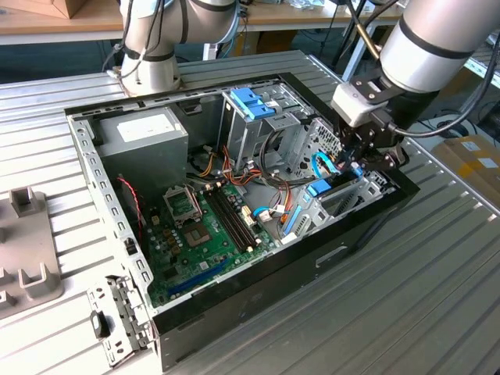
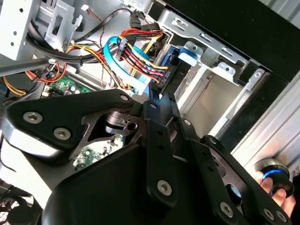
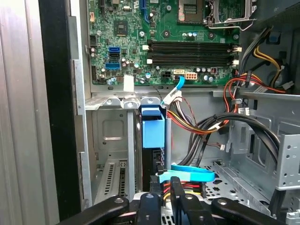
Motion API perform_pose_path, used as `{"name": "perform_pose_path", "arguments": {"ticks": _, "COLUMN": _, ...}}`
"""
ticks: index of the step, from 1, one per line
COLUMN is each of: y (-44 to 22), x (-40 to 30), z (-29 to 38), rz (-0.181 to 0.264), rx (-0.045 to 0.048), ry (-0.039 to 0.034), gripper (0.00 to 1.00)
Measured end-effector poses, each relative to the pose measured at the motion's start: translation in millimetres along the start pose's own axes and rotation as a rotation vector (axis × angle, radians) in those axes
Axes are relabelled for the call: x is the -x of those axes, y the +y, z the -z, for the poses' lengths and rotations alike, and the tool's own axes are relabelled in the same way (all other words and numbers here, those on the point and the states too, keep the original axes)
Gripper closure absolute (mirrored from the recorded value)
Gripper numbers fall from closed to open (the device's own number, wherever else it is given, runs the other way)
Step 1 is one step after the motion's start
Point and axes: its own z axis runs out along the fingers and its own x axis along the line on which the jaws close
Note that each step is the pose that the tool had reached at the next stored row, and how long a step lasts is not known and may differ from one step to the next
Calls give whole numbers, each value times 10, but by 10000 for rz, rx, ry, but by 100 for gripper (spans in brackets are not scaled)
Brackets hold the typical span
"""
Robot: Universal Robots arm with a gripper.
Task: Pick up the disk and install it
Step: 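Insert the second disk wire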
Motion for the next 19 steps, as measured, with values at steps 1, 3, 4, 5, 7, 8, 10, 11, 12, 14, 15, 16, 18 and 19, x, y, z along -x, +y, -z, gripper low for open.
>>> {"name": "perform_pose_path", "arguments": {"ticks": 1, "y": -31, "x": 0, "z": -2, "rz": -4, "rx": 28, "ry": -3, "gripper": 85}}
{"name": "perform_pose_path", "arguments": {"ticks": 3, "y": -115, "x": 0, "z": -13, "rz": -16, "rx": 150, "ry": 1, "gripper": 90}}
{"name": "perform_pose_path", "arguments": {"ticks": 4, "y": -187, "x": 0, "z": -25, "rz": -26, "rx": 255, "ry": 3, "gripper": 90}}
{"name": "perform_pose_path", "arguments": {"ticks": 5, "y": -226, "x": -1, "z": -31, "rz": -31, "rx": 311, "ry": 6, "gripper": 90}}
{"name": "perform_pose_path", "arguments": {"ticks": 7, "y": -332, "x": -1, "z": -47, "rz": -44, "rx": 470, "ry": 36, "gripper": 90}}
{"name": "perform_pose_path", "arguments": {"ticks": 8, "y": -399, "x": -2, "z": -57, "rz": -51, "rx": 565, "ry": 56, "gripper": 90}}
{"name": "perform_pose_path", "arguments": {"ticks": 10, "y": -531, "x": -2, "z": -76, "rz": -61, "rx": 696, "ry": 81, "gripper": 90}}
{"name": "perform_pose_path", "arguments": {"ticks": 11, "y": -556, "x": -2, "z": -79, "rz": -63, "rx": 712, "ry": 81, "gripper": 90}}
{"name": "perform_pose_path", "arguments": {"ticks": 12, "y": -577, "x": -2, "z": -82, "rz": -65, "rx": 727, "ry": 81, "gripper": 90}}
{"name": "perform_pose_path", "arguments": {"ticks": 14, "y": -614, "x": -2, "z": -87, "rz": -67, "rx": 752, "ry": 82, "gripper": 90}}
{"name": "perform_pose_path", "arguments": {"ticks": 15, "y": -616, "x": -1, "z": -88, "rz": -67, "rx": 753, "ry": 82, "gripper": 90}}
{"name": "perform_pose_path", "arguments": {"ticks": 16, "y": -617, "x": -1, "z": -88, "rz": -68, "rx": 753, "ry": 81, "gripper": 90}}
{"name": "perform_pose_path", "arguments": {"ticks": 18, "y": -621, "x": -2, "z": -88, "rz": -67, "rx": 754, "ry": 82, "gripper": 90}}
{"name": "perform_pose_path", "arguments": {"ticks": 19, "y": -623, "x": -2, "z": -89, "rz": -67, "rx": 754, "ry": 81, "gripper": 90}}
